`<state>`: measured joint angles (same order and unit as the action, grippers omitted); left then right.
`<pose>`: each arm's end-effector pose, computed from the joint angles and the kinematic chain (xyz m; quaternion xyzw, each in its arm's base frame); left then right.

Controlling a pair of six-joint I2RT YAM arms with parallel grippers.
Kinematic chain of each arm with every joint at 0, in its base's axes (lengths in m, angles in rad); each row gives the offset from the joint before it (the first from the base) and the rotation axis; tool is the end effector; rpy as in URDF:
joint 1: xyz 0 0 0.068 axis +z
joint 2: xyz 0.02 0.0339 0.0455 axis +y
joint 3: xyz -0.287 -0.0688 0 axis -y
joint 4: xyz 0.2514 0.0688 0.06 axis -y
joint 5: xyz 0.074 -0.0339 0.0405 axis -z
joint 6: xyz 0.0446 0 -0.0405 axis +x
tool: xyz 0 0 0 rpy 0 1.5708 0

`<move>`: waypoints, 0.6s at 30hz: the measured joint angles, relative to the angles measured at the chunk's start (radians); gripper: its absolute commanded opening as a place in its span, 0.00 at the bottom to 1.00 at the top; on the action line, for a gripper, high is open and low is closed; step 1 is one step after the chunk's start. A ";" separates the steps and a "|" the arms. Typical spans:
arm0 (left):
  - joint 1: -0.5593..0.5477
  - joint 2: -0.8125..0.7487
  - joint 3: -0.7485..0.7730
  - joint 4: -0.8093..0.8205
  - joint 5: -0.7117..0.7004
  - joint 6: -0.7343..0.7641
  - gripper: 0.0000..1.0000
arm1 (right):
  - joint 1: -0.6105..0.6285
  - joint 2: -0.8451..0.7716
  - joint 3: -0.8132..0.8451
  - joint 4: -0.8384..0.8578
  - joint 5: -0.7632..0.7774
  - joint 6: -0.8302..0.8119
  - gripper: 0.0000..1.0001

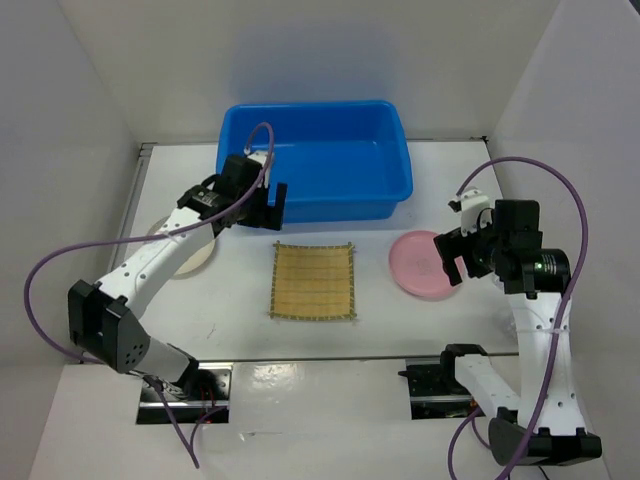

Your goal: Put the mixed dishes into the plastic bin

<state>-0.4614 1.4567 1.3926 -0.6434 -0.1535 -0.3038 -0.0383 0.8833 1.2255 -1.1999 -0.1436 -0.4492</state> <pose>0.3001 -0.1416 0.3657 0.0393 0.9053 -0.0911 0.4130 0.1320 0.0013 0.3868 -0.2152 0.9099 -0.0188 0.3541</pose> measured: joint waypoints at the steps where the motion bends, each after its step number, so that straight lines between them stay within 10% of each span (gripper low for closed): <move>1: -0.005 -0.002 -0.031 -0.002 0.014 -0.015 1.00 | 0.002 -0.007 -0.005 0.001 -0.001 -0.011 0.98; 13: -0.032 -0.710 -0.481 0.377 0.082 -0.163 1.00 | 0.023 -0.031 0.006 0.035 -0.179 -0.177 0.98; 16: -0.032 -0.683 -0.488 0.364 0.074 -0.198 1.00 | 0.047 0.040 0.004 0.084 -0.221 -0.191 0.81; 18: -0.029 -0.629 -0.481 0.320 0.061 -0.227 1.00 | 0.072 0.115 -0.005 0.134 -0.239 -0.185 0.50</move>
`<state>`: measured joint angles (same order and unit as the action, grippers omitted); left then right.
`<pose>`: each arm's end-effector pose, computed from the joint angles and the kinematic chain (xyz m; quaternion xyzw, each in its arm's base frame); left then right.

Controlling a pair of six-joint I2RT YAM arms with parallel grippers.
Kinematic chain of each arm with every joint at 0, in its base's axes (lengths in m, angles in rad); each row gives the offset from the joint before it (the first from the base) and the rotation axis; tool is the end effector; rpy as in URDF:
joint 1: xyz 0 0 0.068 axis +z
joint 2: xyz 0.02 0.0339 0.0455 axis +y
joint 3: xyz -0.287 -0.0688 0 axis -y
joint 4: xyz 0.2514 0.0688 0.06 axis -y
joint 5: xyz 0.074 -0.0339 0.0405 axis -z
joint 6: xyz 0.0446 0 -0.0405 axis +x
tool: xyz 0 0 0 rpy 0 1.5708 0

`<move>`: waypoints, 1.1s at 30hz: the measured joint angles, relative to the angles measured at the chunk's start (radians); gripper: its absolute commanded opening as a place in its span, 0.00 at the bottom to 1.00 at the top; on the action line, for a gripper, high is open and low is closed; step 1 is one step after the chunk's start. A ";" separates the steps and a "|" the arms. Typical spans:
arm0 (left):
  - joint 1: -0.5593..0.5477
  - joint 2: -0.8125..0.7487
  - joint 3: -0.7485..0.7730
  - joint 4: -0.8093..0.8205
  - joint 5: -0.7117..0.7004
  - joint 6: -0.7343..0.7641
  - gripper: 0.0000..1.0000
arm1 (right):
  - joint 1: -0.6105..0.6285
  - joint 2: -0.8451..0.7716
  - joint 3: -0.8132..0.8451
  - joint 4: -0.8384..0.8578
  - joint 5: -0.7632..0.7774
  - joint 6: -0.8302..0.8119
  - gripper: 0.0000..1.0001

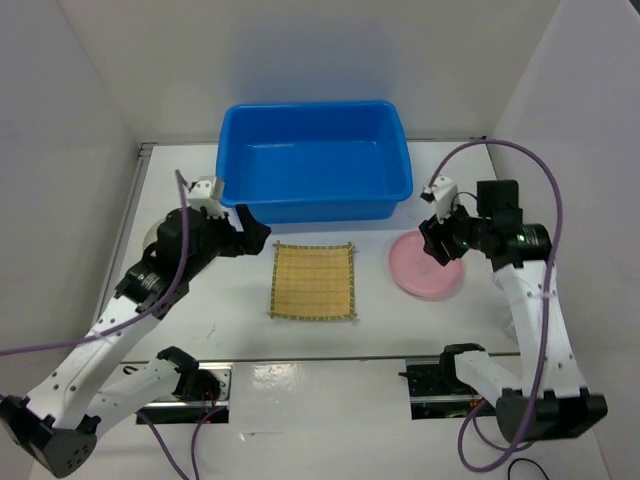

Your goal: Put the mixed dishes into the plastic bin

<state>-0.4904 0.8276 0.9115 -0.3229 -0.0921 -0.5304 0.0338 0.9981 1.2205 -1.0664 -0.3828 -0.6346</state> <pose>0.1663 -0.0841 0.3776 -0.0441 0.7848 -0.2699 0.5561 0.1724 0.0225 0.3825 -0.3649 0.8447 0.0666 0.3859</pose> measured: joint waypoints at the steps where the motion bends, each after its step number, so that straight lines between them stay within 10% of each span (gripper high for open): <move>1: 0.002 0.029 0.000 -0.023 -0.003 -0.011 1.00 | 0.013 0.040 -0.005 0.022 -0.008 0.008 0.42; 4: 0.013 0.072 -0.041 -0.064 -0.002 -0.068 1.00 | 0.034 0.190 -0.016 0.080 -0.036 0.038 0.04; 7: 0.018 0.037 -0.119 -0.084 0.009 -0.157 1.00 | 0.037 0.310 -0.049 0.131 -0.062 0.094 0.00; 8: 0.018 0.022 -0.144 -0.088 0.018 -0.185 1.00 | 0.038 0.336 -0.059 0.138 -0.073 0.113 0.02; 10: 0.020 -0.002 -0.182 -0.089 0.039 -0.235 1.00 | 0.042 0.389 -0.075 0.142 -0.112 0.161 0.59; 13: 0.024 -0.001 -0.220 -0.077 0.087 -0.286 1.00 | 0.050 0.442 -0.092 0.152 -0.167 0.208 0.90; 33: 0.161 0.504 -0.294 0.156 0.468 -0.229 1.00 | 0.266 0.697 -0.193 0.578 -0.290 0.565 0.98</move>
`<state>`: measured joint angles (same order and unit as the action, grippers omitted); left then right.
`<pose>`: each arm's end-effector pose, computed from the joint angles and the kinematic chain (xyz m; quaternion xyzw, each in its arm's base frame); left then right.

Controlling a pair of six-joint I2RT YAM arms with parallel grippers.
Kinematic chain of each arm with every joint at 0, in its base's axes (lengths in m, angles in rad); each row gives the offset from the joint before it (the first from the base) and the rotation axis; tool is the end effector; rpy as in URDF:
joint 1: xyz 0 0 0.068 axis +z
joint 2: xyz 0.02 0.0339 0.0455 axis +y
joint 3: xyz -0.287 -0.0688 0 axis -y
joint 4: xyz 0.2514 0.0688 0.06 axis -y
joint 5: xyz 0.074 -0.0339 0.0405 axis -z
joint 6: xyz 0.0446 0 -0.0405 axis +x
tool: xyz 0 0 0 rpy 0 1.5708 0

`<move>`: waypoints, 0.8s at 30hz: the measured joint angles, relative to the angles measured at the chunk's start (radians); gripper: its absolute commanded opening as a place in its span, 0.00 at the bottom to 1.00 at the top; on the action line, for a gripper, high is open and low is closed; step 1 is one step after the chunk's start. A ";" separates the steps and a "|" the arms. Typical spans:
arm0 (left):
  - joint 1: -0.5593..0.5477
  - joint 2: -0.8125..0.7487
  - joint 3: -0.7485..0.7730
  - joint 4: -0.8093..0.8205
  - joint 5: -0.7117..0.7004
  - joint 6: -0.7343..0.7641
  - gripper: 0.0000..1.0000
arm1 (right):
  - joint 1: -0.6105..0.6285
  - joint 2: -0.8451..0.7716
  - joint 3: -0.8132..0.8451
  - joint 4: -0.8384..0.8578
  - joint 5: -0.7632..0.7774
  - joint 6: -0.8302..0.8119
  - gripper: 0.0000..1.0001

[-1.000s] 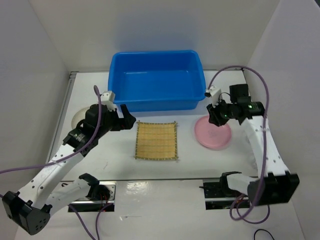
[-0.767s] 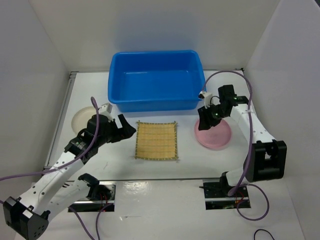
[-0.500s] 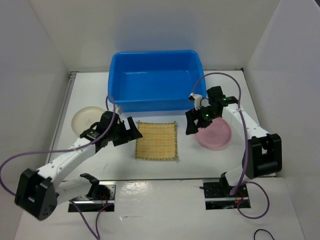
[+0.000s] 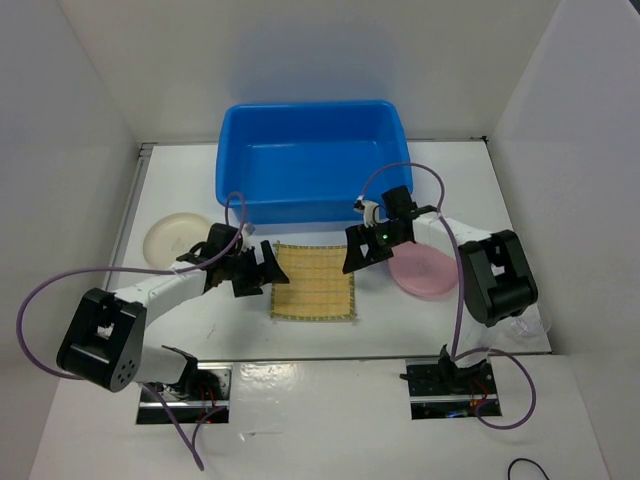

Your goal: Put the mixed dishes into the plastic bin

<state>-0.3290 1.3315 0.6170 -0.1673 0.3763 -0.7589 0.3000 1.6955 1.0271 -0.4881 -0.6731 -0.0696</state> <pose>0.2357 -0.0978 0.1838 -0.1355 0.9168 -0.3223 0.1928 0.3109 0.1253 0.1899 -0.2365 0.8955 0.3433 0.1557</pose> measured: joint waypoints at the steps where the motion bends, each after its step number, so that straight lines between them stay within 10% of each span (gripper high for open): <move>1: 0.001 0.010 0.000 0.021 0.011 0.000 1.00 | 0.020 0.008 -0.007 0.030 0.003 0.010 0.98; 24: 0.005 0.219 -0.072 0.412 0.252 -0.034 0.65 | 0.071 0.096 -0.035 0.205 -0.052 0.063 0.89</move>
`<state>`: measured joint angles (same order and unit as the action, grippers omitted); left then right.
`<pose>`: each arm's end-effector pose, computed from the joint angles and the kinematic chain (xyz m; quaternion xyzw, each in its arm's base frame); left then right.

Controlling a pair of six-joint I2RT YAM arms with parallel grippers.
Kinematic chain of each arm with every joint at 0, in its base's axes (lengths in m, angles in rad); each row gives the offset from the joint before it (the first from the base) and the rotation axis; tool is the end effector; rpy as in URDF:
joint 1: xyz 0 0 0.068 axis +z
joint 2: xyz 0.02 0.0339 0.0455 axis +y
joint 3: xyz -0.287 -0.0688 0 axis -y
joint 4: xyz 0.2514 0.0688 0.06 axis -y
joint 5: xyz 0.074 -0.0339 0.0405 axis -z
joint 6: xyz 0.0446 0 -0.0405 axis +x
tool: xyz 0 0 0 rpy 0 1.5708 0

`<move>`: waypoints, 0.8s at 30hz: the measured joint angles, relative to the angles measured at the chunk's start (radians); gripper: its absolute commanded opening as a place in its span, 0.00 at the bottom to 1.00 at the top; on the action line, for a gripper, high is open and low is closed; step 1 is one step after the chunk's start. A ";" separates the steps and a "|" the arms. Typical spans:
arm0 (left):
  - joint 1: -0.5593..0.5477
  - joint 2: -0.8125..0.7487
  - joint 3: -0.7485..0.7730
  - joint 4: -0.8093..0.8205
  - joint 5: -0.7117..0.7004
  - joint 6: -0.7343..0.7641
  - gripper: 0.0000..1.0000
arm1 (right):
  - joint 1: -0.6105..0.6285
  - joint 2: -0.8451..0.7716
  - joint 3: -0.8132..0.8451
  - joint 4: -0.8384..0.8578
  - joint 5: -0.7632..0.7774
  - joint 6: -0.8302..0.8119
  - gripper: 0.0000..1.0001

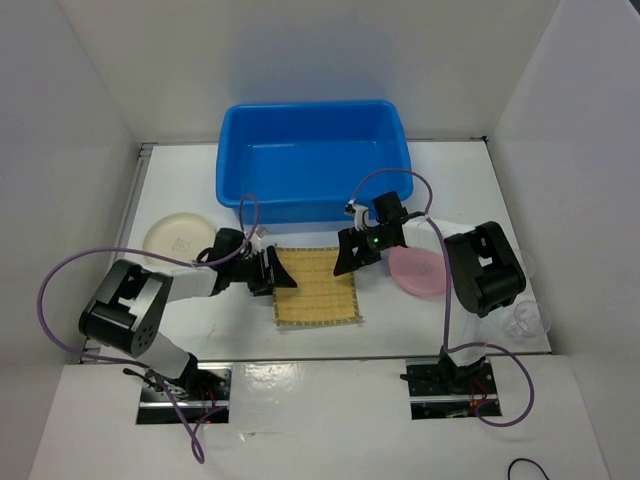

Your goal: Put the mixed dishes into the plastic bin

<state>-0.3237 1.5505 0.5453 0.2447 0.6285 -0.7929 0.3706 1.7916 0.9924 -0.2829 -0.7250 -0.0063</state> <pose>0.2565 -0.1137 0.1445 -0.0847 0.8784 -0.4395 0.1674 0.3170 0.1549 0.1604 -0.2542 0.8751 0.3794 0.1601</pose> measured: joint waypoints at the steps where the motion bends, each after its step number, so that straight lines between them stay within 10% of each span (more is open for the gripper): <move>1: -0.006 -0.011 -0.006 -0.002 -0.002 -0.001 0.62 | 0.000 0.000 -0.001 -0.002 -0.007 -0.004 0.88; 9: -0.021 -0.219 -0.059 -0.016 0.025 -0.056 0.02 | 0.001 -0.004 -0.023 -0.047 -0.088 -0.054 0.85; 24: -0.002 -0.660 0.030 -0.297 0.072 -0.140 0.00 | -0.034 -0.297 -0.005 -0.281 -0.119 -0.190 0.83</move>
<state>-0.3256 0.8906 0.5755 -0.0521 0.7002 -0.9329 0.3363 1.4944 0.9878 -0.5636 -0.8444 -0.1959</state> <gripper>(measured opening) 0.133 0.821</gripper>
